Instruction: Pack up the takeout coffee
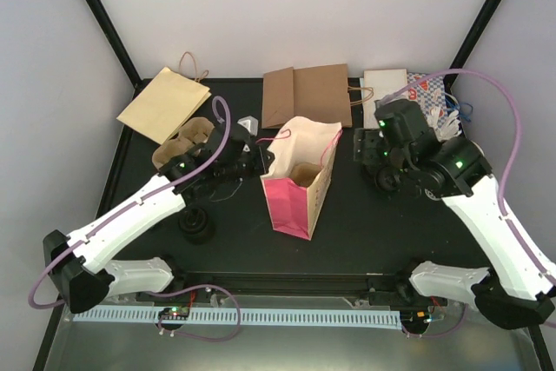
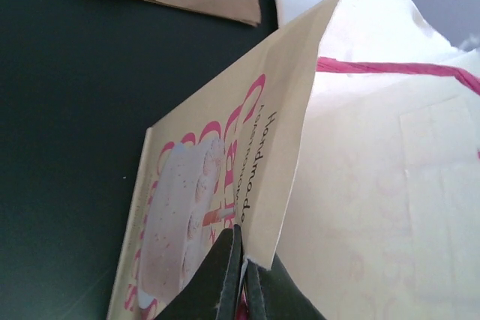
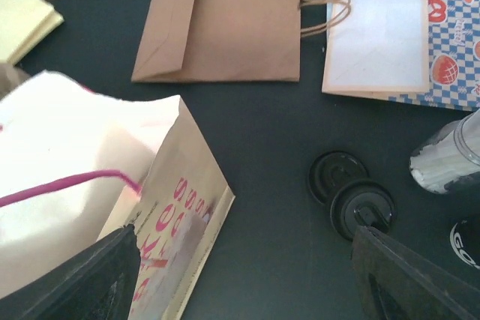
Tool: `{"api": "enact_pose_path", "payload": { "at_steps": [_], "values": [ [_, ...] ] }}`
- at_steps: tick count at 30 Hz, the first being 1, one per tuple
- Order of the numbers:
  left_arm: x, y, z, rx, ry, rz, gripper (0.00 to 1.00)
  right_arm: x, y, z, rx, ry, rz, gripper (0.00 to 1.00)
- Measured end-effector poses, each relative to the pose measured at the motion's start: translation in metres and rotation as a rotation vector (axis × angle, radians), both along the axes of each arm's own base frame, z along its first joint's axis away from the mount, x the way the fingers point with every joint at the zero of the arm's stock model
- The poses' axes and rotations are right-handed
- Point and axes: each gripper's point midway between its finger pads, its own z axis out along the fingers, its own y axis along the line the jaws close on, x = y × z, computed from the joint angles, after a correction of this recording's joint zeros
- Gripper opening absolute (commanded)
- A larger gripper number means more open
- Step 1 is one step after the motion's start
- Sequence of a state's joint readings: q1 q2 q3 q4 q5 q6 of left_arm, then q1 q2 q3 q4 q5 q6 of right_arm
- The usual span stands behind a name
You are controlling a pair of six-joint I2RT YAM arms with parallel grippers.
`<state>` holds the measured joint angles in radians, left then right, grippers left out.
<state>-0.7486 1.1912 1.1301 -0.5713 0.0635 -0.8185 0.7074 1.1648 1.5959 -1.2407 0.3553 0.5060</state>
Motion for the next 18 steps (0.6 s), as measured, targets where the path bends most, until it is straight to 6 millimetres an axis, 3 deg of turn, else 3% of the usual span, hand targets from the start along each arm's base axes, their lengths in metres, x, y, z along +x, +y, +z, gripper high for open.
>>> {"api": "enact_pose_path", "payload": {
  "at_steps": [6,10,18],
  "values": [
    [0.004,0.005,0.0,-0.052,0.012,0.2,0.06,0.002,-0.018,0.022,0.109,-0.067,-0.062,0.79],
    [0.005,0.008,-0.003,-0.078,0.015,0.267,0.36,0.004,-0.015,0.02,0.126,-0.065,-0.052,0.8],
    [0.009,0.018,0.01,-0.051,-0.046,0.314,0.71,0.004,-0.014,-0.002,0.093,-0.024,-0.042,0.81]
  ]
}}
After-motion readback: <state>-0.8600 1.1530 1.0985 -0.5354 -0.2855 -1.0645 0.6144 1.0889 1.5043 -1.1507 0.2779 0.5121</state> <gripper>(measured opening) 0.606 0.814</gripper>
